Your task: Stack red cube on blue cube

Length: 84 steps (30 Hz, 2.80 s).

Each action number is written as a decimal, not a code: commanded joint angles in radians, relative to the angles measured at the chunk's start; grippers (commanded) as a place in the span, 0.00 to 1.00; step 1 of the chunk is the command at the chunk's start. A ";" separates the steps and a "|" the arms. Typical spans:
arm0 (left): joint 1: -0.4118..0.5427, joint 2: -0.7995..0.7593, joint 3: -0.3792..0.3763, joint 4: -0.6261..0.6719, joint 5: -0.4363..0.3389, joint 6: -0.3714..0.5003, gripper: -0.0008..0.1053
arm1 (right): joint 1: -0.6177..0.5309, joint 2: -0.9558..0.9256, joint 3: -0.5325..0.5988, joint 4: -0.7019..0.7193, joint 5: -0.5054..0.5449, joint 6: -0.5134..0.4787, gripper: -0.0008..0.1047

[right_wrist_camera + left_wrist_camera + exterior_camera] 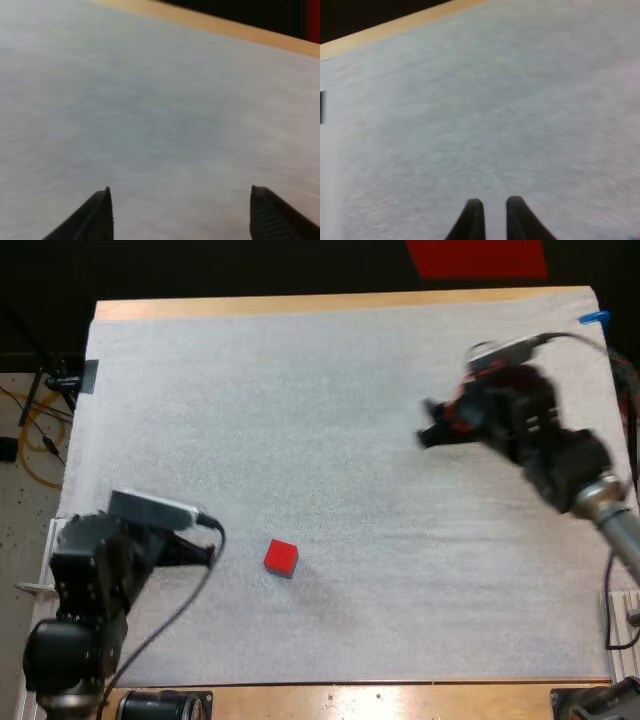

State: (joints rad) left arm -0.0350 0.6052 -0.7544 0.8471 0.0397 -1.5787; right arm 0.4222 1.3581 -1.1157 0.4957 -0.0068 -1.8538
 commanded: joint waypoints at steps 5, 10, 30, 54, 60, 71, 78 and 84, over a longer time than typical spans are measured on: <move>0.092 0.033 0.001 -0.091 0.043 -0.018 0.33 | -0.196 -0.094 -0.009 0.056 0.007 -0.006 0.56; 0.091 0.035 0.001 -0.090 0.048 -0.018 0.53 | -0.359 -0.174 -0.009 0.097 0.007 -0.040 0.56; 0.091 -0.184 -0.037 -0.080 0.092 -0.018 0.59 | -0.515 -0.678 0.293 0.138 -0.058 -0.072 0.56; 0.091 -0.739 0.001 0.264 0.084 -0.044 0.59 | -0.437 -1.317 0.460 0.494 -0.058 -0.051 0.56; 0.091 -0.759 0.003 0.375 0.083 -0.058 0.59 | -0.437 -1.416 0.489 0.544 -0.058 -0.026 0.56; 0.091 -0.759 0.049 0.273 0.053 -0.053 0.59 | -0.437 -1.409 0.558 0.490 -0.086 -0.027 0.56; 0.091 -0.759 0.148 0.192 0.053 -0.053 0.59 | -0.437 -1.409 0.603 0.453 -0.088 -0.027 0.56; 0.091 -0.757 0.218 0.172 0.053 -0.055 0.59 | -0.437 -1.409 0.610 0.458 -0.088 -0.029 0.56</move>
State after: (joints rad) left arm 0.0555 -0.0137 -0.5460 1.0366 0.1030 -1.6246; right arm -0.0158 -0.0080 -0.5054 0.9609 -0.0855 -1.8764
